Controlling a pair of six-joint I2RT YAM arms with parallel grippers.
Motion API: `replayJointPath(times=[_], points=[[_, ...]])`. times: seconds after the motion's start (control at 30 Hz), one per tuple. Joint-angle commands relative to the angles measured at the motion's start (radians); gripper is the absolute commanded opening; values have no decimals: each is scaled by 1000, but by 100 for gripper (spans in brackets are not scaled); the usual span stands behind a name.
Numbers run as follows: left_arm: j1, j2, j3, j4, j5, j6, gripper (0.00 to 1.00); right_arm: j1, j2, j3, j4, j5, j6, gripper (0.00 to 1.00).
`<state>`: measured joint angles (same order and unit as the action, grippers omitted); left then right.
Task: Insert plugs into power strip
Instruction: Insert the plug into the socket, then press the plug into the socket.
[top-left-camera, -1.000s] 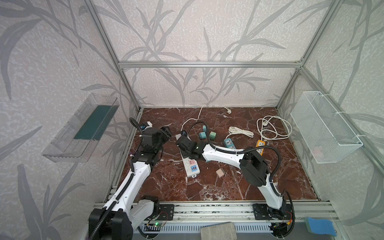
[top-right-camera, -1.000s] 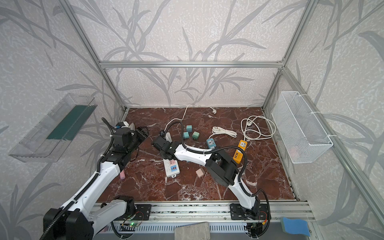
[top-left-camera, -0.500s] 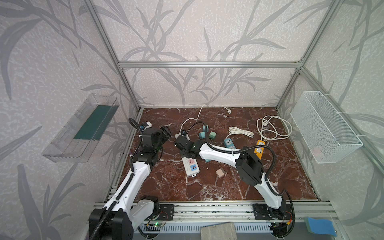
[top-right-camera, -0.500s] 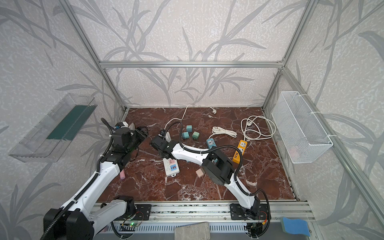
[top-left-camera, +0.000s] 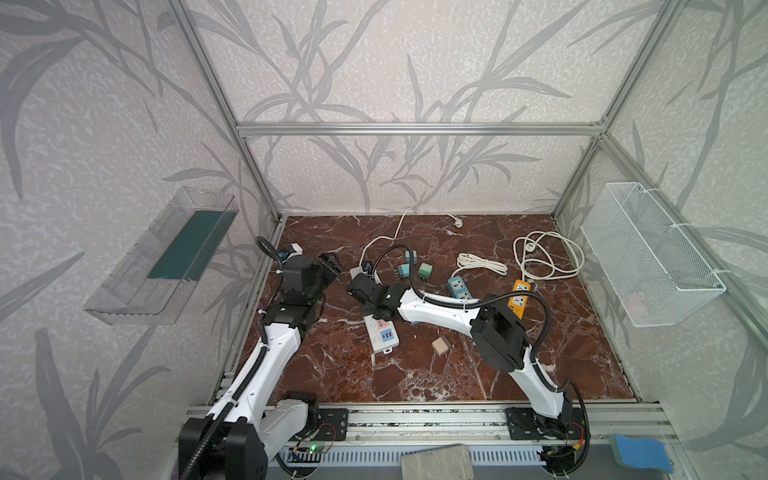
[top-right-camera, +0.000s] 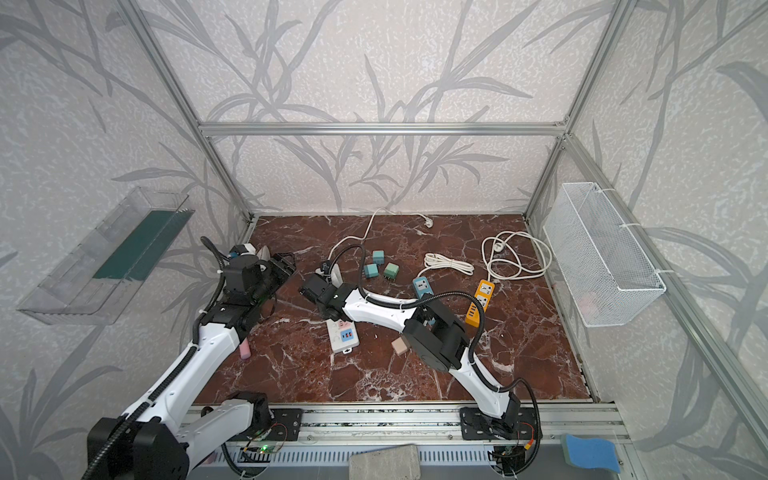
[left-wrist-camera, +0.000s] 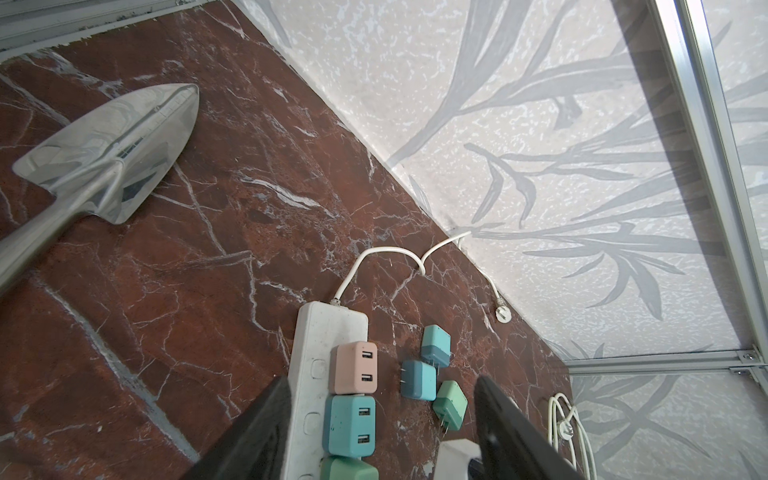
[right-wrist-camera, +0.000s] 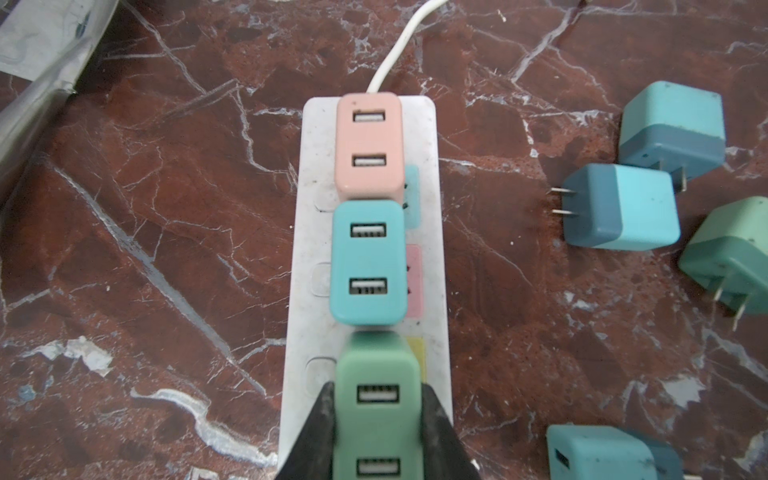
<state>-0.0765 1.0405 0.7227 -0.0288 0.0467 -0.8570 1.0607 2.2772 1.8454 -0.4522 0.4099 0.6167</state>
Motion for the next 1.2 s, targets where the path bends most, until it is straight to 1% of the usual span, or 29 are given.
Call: replayJointPath(times=[0.0, 0.13, 0.27, 0.37, 0.5, 0.63, 0.83, 0.97, 1.03, 1.17], points=[[8, 3, -13, 19, 5, -11, 70, 3, 45, -44, -119, -67, -2, 9], [8, 10, -14, 29, 21, -8, 70, 4, -13, -55, -73, -117, -13, 30], [11, 18, -9, 33, 41, 0, 71, 3, -59, -47, -24, -125, -48, 46], [13, 14, -10, 44, 50, 7, 71, 3, -77, -15, -29, -127, -83, 55], [14, 7, -14, 54, 52, 9, 72, 3, -115, 0, -28, -129, -114, 63], [16, 10, -14, 64, 62, 9, 72, -1, -138, 10, -26, -137, -141, 65], [17, 16, -16, 74, 77, 6, 72, -22, -144, 37, -41, -120, -178, 66], [18, 21, -16, 77, 79, 7, 72, -29, -134, 72, -58, -107, -213, 63], [20, 22, -16, 76, 77, 8, 72, -63, -126, 87, -70, -109, -223, 62], [24, 27, -16, 77, 77, 7, 72, -86, -122, 93, -75, -114, -244, 58]])
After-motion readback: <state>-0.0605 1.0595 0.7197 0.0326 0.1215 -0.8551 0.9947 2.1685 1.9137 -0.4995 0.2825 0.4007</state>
